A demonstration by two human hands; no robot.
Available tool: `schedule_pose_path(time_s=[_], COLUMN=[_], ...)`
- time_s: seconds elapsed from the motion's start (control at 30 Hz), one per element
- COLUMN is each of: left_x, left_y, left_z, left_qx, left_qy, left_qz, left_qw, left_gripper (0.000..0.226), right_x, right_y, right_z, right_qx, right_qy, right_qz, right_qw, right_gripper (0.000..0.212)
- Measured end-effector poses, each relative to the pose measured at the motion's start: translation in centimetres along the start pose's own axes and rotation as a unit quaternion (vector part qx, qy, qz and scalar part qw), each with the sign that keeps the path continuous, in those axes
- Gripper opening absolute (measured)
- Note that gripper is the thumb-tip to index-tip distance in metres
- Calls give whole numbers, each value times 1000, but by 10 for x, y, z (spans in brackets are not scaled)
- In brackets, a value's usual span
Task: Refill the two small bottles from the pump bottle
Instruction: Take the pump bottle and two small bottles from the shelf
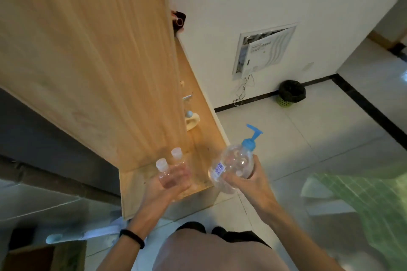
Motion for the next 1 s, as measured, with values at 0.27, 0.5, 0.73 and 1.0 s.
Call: schedule_pose_path(time_s=[0.27,0.5,0.73,1.0], left_x=[100,149,155,212], left_y=[4,54,123,243], left_z=[5,46,107,192], left_qx=[-40,-116,-174,-154], left_qy=[-27,-143,-263,-393], left_qz=[212,420,497,607], left_qw=[976,889,808,673], left_gripper=[49,58,55,41], right_x=[-58,-44,9,61], right_y=[116,257,398,563], right_z=[-40,-96,-137,-192], right_qx=[32,72,61,82], right_qy=[-198,-247,-296,-343], right_qz=[-183,-390,-535,-696], right_qw=[962,884,789,626], right_gripper=[73,49,66,81])
Point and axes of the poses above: each hand's wrist, its own y-axis away from the middle knuckle, its own x-axis out of the palm, z = x × y, the point moved 9 cm from there along -y, towards the middle knuckle, and after that the axes turned 6 degrees about -x, right-handed, at the moved point
